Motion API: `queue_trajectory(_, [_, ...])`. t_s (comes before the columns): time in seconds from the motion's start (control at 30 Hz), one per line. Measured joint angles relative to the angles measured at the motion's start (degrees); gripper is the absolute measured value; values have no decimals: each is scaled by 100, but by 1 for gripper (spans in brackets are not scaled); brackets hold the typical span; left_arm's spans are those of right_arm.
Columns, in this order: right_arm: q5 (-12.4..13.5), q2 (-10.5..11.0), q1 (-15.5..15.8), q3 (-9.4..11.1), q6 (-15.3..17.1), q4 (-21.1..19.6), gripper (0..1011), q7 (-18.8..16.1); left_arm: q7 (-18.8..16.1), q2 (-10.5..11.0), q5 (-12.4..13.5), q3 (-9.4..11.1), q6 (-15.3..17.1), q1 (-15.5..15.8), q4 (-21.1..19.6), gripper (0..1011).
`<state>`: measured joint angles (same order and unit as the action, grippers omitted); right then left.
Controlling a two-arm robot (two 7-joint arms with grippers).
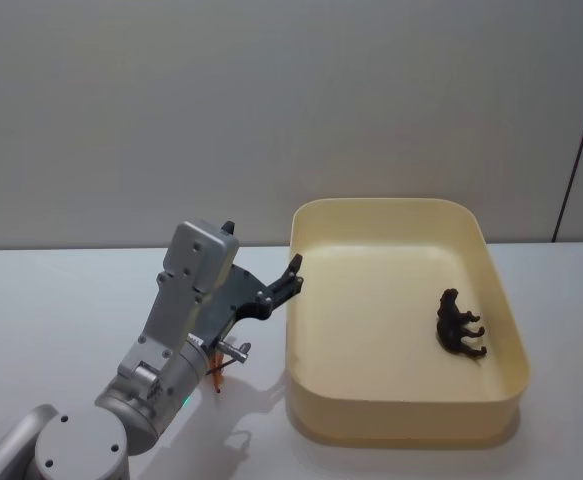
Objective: Pick up the toy alternately with two hands and place it into the central storage box.
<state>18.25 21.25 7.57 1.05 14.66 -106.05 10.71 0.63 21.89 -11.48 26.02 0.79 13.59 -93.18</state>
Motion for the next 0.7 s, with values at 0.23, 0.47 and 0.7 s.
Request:
queue_trajectory(0.23, [-46, -16, -7, 10, 106, 155, 1001, 1, 0, 0, 1, 0, 0, 0, 0, 1001])
queue_trajectory(0.47, [-171, -127, -225, -83, 198, 493, 1001, -72, 0, 0, 0, 0, 0, 0, 0, 1001])
queue_trajectory(0.7, [-289, -249, -461, -181, 251, 816, 1001, -140, 0, 0, 0, 0, 0, 0, 0, 1001])
